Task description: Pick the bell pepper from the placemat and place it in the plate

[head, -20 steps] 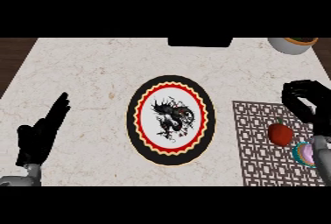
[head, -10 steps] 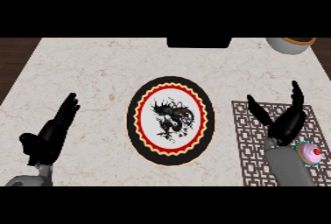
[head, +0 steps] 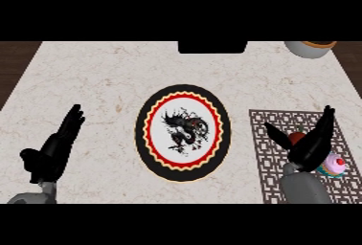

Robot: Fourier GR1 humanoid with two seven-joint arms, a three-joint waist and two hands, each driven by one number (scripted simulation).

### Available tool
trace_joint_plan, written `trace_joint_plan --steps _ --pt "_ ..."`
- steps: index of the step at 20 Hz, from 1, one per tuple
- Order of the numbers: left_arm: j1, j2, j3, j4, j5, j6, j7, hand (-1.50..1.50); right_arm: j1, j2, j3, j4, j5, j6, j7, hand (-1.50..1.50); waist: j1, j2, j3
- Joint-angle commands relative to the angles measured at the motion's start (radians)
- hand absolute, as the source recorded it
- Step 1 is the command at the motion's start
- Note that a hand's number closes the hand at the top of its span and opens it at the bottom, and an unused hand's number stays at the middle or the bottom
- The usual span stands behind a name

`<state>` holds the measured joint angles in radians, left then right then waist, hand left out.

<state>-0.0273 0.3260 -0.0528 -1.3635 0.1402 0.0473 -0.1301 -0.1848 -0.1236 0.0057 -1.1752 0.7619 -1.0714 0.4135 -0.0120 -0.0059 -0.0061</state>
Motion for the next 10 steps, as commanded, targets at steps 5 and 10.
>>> trace_joint_plan --steps 5,10 --pt "-0.021 0.005 0.015 0.013 0.002 0.000 0.021 0.00 0.047 0.007 0.008 -0.044 0.236 0.380 0.399 -1.50 -0.014 -0.003 -0.002" --pt "-0.006 0.009 0.024 -0.007 0.008 -0.016 0.010 0.00 -0.001 0.015 0.037 -0.259 0.322 0.661 0.688 -1.50 -0.003 -0.003 0.002"
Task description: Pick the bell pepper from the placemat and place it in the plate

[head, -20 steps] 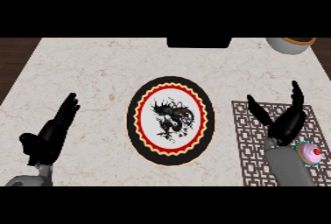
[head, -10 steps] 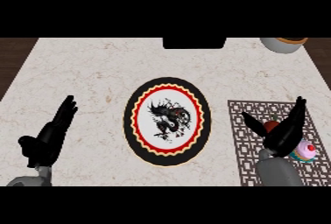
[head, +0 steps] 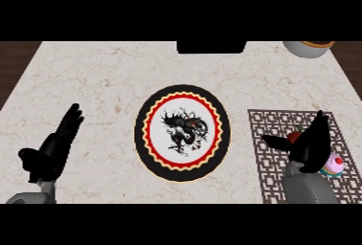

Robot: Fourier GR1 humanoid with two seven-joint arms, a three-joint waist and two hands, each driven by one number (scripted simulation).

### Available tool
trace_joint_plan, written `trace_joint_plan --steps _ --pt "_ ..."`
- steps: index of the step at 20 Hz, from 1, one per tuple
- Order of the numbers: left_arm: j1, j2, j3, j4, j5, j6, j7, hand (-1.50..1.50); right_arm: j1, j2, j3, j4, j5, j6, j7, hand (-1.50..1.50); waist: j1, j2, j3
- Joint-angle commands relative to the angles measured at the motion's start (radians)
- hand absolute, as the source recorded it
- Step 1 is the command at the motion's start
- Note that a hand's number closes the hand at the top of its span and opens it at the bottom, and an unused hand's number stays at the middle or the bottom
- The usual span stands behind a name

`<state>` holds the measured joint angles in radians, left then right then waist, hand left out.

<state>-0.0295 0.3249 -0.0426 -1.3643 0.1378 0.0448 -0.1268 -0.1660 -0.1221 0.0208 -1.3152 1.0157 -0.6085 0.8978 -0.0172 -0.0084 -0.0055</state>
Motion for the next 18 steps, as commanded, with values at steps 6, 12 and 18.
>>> trace_joint_plan --steps 6,12,18 --pt "0.006 -0.022 0.001 0.043 -0.032 -0.010 -0.046 0.00 0.030 0.025 0.014 -0.271 0.078 0.373 0.341 -1.50 0.010 0.006 0.004" --pt "-0.029 -0.017 0.011 0.021 -0.014 -0.035 0.002 0.00 0.039 -0.002 -0.049 -0.273 0.032 0.525 0.340 -1.50 0.012 0.007 0.005" --pt "0.010 -0.027 0.033 0.020 -0.035 -0.043 -0.031 0.00 0.005 0.037 -0.089 -0.162 0.011 0.477 0.285 -1.50 0.021 0.008 0.005"
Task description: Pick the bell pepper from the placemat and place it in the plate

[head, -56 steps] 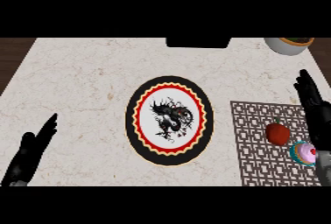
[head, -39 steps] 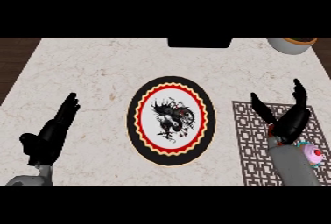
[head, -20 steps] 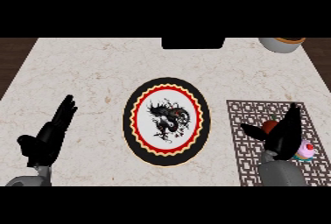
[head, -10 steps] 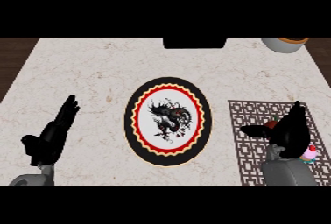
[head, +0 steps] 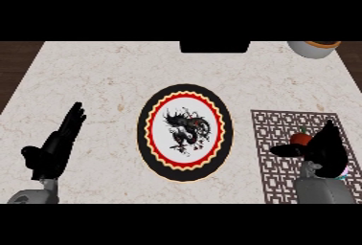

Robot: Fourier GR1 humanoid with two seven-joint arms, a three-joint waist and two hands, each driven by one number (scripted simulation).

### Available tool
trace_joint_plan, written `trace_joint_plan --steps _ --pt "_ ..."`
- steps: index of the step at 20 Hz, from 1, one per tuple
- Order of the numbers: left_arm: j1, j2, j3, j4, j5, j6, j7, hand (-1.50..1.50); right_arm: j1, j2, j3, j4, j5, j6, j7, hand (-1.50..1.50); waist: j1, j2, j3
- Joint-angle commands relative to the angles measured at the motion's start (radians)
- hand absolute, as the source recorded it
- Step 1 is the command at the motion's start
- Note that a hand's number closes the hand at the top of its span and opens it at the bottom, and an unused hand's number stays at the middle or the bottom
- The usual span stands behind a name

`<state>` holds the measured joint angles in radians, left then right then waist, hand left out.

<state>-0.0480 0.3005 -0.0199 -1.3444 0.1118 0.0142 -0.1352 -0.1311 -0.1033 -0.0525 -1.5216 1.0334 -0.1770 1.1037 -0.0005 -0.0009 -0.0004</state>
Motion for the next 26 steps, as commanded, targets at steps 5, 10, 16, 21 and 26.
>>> trace_joint_plan --steps 5,10,16,21,26 --pt "-0.009 -0.002 0.028 0.003 -0.027 -0.021 0.010 0.00 -0.056 -0.018 -0.083 0.119 -0.016 0.058 0.039 -1.50 0.002 0.001 0.000" --pt "0.033 -0.029 0.024 -0.048 -0.040 -0.021 0.031 0.00 -0.036 0.009 -0.083 0.164 0.022 0.018 0.036 -1.50 0.004 0.000 0.000" --pt "-0.023 -0.021 0.057 -0.050 -0.017 -0.056 0.066 0.00 -0.048 -0.045 -0.158 0.309 -0.129 0.023 -0.199 1.50 0.003 0.001 0.001" --pt "-0.020 -0.078 0.038 0.010 -0.085 -0.012 0.010 0.00 -0.078 -0.046 -0.139 0.356 -0.104 -0.028 -0.235 1.50 0.002 0.002 0.001" --pt "-0.019 -0.019 0.094 0.000 -0.040 -0.058 0.034 0.00 0.128 0.031 0.017 0.123 -0.069 0.006 -0.304 1.50 -0.020 -0.005 -0.001"
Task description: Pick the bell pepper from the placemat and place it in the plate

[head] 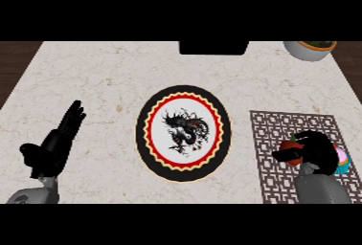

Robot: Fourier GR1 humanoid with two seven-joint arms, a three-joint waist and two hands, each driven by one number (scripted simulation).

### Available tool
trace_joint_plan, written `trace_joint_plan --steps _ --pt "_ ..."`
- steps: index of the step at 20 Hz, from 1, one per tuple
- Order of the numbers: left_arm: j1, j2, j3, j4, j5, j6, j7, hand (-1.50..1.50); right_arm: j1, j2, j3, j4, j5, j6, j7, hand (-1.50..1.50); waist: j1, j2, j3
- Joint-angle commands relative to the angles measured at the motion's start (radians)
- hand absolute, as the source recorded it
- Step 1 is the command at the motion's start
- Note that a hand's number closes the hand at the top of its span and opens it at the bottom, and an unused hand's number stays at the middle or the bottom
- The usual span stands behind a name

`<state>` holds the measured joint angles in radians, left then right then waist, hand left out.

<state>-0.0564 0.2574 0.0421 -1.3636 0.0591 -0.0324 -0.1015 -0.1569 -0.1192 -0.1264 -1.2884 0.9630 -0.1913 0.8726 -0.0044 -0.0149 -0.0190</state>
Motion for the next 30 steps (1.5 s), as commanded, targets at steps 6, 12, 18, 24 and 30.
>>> trace_joint_plan --steps 6,12,18,24,30 --pt "0.044 0.002 0.024 0.034 0.006 -0.005 -0.039 0.00 0.514 0.075 0.362 -0.314 0.081 -0.048 -0.296 1.50 -0.044 0.001 0.016" --pt "0.032 0.019 0.035 0.006 0.008 -0.008 -0.017 0.00 0.851 0.008 0.534 -0.638 0.293 -0.246 -0.340 1.50 -0.035 0.003 0.017" --pt "0.013 -0.005 0.012 0.003 -0.022 0.010 -0.019 0.00 1.056 -0.047 0.700 -1.005 0.454 -0.198 -0.281 1.50 -0.021 0.009 0.017" --pt "-0.006 -0.029 0.003 -0.011 -0.024 0.023 0.023 0.00 1.070 0.001 0.834 -1.074 0.720 -0.322 -0.270 1.50 -0.019 0.009 0.018" --pt "0.052 -0.022 0.002 -0.046 -0.019 -0.011 -0.001 0.00 0.981 0.106 1.024 -1.141 0.938 -0.157 -0.212 1.50 0.002 0.012 0.018"
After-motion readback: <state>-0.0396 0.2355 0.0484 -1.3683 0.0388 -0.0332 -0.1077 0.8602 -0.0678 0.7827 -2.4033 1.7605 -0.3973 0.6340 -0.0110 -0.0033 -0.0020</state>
